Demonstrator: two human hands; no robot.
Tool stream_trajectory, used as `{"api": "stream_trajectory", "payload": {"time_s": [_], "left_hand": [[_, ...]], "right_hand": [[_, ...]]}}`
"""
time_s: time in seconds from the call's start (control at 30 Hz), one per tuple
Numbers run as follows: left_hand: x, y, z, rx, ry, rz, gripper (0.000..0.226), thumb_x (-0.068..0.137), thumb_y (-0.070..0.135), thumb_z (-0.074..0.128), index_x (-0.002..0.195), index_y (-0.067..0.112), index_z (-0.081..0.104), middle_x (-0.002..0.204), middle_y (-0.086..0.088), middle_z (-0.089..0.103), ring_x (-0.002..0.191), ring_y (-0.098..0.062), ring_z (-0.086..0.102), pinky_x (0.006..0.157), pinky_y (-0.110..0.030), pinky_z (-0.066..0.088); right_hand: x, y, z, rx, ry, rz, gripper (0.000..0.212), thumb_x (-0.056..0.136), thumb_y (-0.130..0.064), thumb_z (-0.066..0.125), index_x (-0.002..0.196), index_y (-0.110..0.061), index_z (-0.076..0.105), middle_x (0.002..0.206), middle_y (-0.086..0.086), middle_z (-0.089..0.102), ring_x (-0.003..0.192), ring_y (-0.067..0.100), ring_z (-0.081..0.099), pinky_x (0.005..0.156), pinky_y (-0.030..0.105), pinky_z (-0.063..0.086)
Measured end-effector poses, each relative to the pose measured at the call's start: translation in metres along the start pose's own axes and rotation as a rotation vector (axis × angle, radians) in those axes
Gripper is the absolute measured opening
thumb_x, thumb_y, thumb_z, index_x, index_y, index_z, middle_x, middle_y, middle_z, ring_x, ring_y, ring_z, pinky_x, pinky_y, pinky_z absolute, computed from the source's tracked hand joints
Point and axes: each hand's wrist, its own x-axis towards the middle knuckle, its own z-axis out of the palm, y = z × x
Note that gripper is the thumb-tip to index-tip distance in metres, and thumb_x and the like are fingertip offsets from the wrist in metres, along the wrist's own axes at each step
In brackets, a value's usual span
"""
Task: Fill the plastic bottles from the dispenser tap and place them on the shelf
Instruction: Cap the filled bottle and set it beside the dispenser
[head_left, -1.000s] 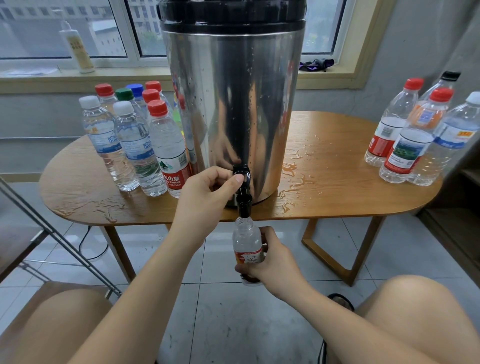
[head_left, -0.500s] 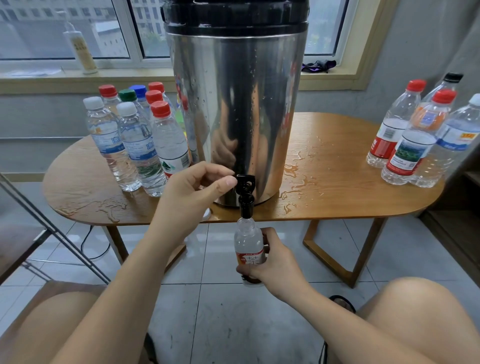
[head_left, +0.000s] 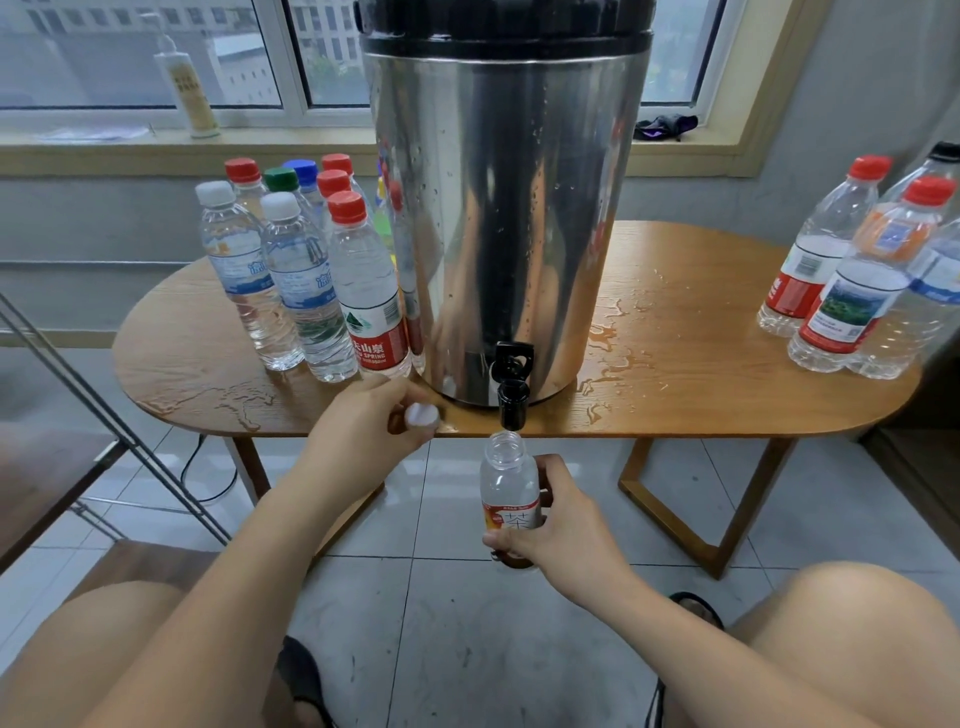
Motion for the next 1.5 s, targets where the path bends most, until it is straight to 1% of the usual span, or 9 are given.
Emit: {"api": "stream_trajectory", "payload": {"time_s": [0.13,0.33,0.57,0.73,0.87,1.07,1.27,1.4,1.5], "left_hand": [[-0.004,0.001,0.001,-0.004,-0.004,0.028,0.026,0.092,0.033,0.083,0.116,0.031,0.075,0.108,0.012,0.067,0.100,-0.012,0.062,0.088,-0.041,0.059],[-0.019,0.024,0.001,-0.317,-0.111,0.026,0.031,0.089,0.036,0.088,0.118,0.039,0.076,0.108,0.019,0.072,0.105,0.000,0.066,0.085,-0.010,0.048],[-0.024,0.036,0.013,-0.284,-0.189,0.081,0.028,0.082,0.051,0.090,0.105,0.046,0.074,0.107,0.019,0.069,0.101,-0.005,0.063,0.081,-0.022,0.046],[-0.022,0.038,0.015,-0.151,-0.100,0.127,0.056,0.066,0.086,0.072,0.092,0.037,0.070,0.093,0.018,0.066,0.088,-0.006,0.060,0.071,-0.030,0.053],[-0.024,0.042,0.015,-0.084,-0.041,0.152,0.064,0.066,0.095,0.064,0.080,0.034,0.057,0.084,0.015,0.058,0.078,-0.008,0.056,0.065,-0.036,0.054],[-0.019,0.042,0.004,-0.164,-0.214,0.177,0.032,0.084,0.054,0.087,0.112,0.041,0.078,0.108,0.023,0.069,0.105,-0.001,0.063,0.080,-0.015,0.047],[-0.020,0.037,-0.007,-0.135,-0.269,0.209,0.037,0.092,0.040,0.085,0.128,0.044,0.076,0.112,0.035,0.068,0.110,0.008,0.061,0.080,-0.003,0.041],[-0.023,0.042,-0.005,-0.118,-0.271,0.173,0.041,0.092,0.043,0.084,0.131,0.048,0.074,0.109,0.026,0.065,0.104,0.000,0.063,0.082,-0.012,0.045],[-0.023,0.053,-0.006,-0.077,-0.282,0.115,0.030,0.089,0.052,0.083,0.117,0.044,0.076,0.100,0.022,0.061,0.094,-0.005,0.062,0.082,-0.028,0.054]], "right_hand": [[-0.002,0.000,0.002,-0.022,0.002,-0.010,0.085,0.068,-0.043,0.102,0.133,-0.044,0.047,0.119,-0.026,0.063,0.108,-0.003,0.062,0.074,0.007,0.049],[-0.003,-0.001,0.005,-0.047,-0.001,-0.020,0.084,0.068,-0.042,0.101,0.133,-0.043,0.048,0.120,-0.023,0.065,0.109,0.001,0.064,0.077,0.011,0.051],[-0.007,-0.002,0.009,-0.082,-0.022,-0.045,0.079,0.068,-0.047,0.100,0.127,-0.046,0.048,0.118,-0.022,0.067,0.110,0.001,0.064,0.082,0.016,0.054],[-0.008,-0.002,0.009,-0.130,-0.003,-0.077,0.077,0.067,-0.051,0.099,0.123,-0.051,0.047,0.116,-0.025,0.066,0.108,0.001,0.065,0.086,0.022,0.058],[-0.009,0.000,0.009,-0.168,0.048,-0.116,0.076,0.063,-0.054,0.099,0.120,-0.050,0.049,0.112,-0.023,0.068,0.106,0.004,0.067,0.087,0.033,0.062],[-0.009,0.001,0.005,-0.131,0.038,-0.113,0.075,0.061,-0.057,0.098,0.119,-0.051,0.050,0.114,-0.023,0.068,0.106,0.006,0.068,0.090,0.038,0.063],[-0.009,0.001,0.005,-0.129,0.040,-0.110,0.074,0.060,-0.056,0.098,0.118,-0.048,0.051,0.113,-0.022,0.069,0.104,0.005,0.068,0.090,0.038,0.063],[-0.009,-0.001,0.006,-0.156,0.027,-0.116,0.073,0.065,-0.054,0.099,0.119,-0.049,0.050,0.115,-0.024,0.067,0.108,0.004,0.066,0.092,0.035,0.063],[-0.011,-0.001,0.008,-0.174,0.042,-0.121,0.074,0.064,-0.055,0.099,0.120,-0.049,0.050,0.114,-0.023,0.067,0.107,0.004,0.065,0.090,0.035,0.062]]}}
